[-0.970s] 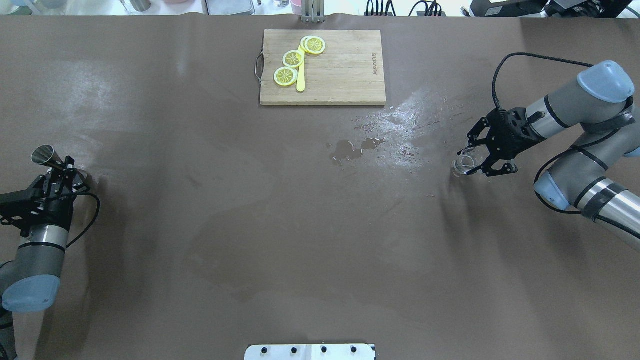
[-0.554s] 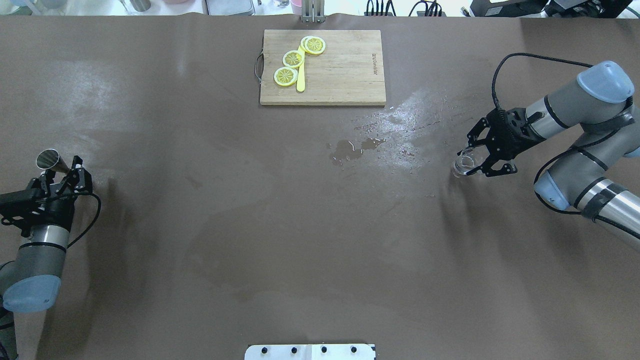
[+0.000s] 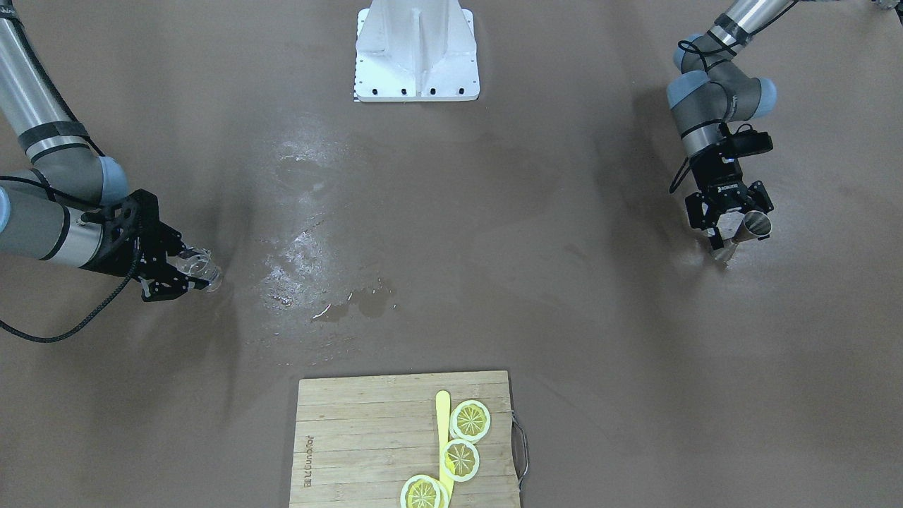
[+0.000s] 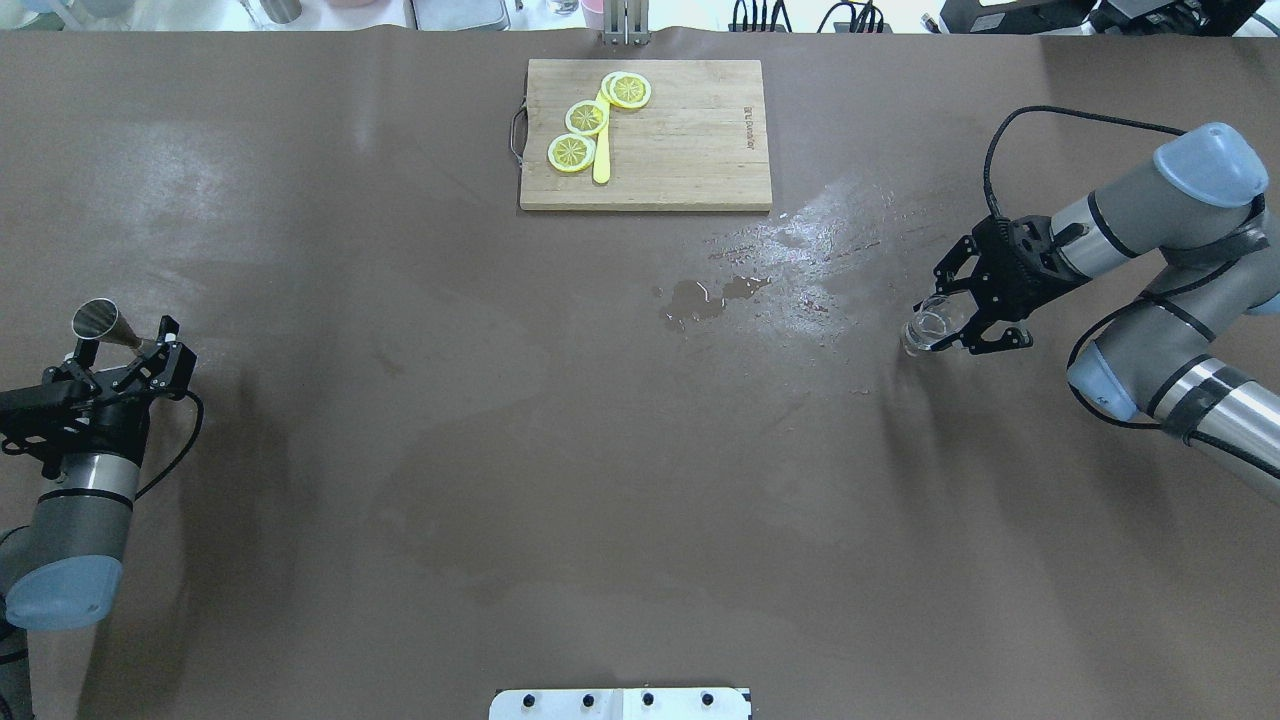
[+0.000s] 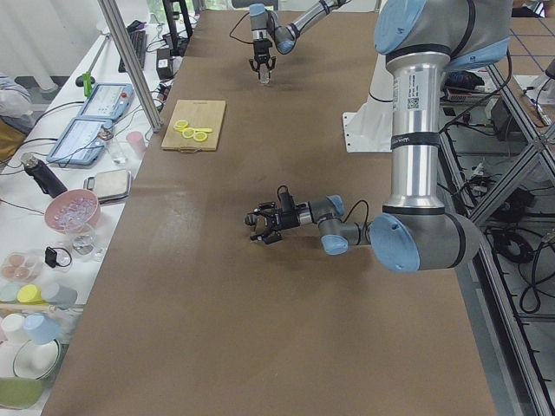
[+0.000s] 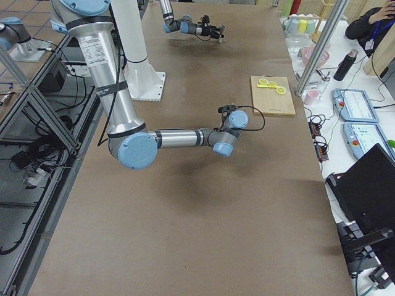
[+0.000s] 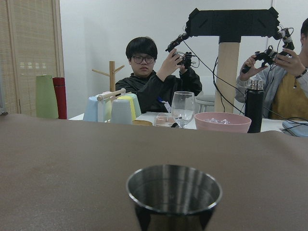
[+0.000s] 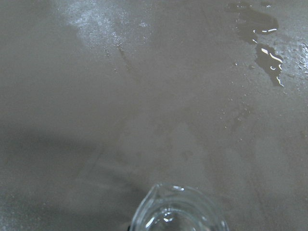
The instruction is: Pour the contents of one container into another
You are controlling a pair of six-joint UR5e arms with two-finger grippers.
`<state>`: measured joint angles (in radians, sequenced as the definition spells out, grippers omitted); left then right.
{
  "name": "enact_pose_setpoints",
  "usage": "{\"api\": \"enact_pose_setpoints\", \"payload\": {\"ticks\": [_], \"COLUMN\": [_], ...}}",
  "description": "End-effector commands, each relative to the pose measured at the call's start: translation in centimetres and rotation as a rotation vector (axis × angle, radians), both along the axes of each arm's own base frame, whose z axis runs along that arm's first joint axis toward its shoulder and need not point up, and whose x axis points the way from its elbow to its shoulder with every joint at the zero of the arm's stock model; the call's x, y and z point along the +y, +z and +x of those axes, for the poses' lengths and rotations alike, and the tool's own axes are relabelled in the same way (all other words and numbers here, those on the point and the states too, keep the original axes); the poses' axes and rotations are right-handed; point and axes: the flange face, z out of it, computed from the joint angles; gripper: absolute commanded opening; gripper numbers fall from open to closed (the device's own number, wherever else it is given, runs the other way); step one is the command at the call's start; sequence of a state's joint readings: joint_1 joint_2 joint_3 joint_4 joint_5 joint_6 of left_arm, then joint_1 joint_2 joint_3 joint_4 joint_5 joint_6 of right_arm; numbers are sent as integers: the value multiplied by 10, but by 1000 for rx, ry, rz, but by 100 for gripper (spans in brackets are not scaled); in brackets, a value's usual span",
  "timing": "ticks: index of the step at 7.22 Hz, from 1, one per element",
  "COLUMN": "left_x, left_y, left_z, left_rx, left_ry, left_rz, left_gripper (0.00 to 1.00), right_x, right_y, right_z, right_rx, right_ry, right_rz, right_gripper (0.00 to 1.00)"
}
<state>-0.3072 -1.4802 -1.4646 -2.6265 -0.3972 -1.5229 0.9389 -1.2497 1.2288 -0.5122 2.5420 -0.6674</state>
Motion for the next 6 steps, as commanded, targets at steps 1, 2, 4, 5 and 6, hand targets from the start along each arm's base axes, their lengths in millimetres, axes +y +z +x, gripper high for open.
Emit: {"api": "enact_pose_setpoints", "payload": {"ticks": [1,2,4,5,6], "left_x": [22,38,50,50,50], "left_y": [-13,-26,-53,-66,-88], "left_z": [-24,-38,-48,-48,-46], "left_rx": [-35,-71,-38,-49,-62], "left_ry": [5,38,52,52,61], "left_rz": [20,10,29,26,14], "left_gripper": [99,99,99,99,99], "right_x": [1,2,2,2,1], "right_y": [-1,-2,-2,-3,-5], "right_z": [-1,-1,-2,-3,-3], "right_rx": [-5,-9,-10,-11,-12], "right_ry": [-2,-4,-7,-7,-5], "right_rz": [5,10,9,12,9], "right_gripper": [73,75,92,98,99]}}
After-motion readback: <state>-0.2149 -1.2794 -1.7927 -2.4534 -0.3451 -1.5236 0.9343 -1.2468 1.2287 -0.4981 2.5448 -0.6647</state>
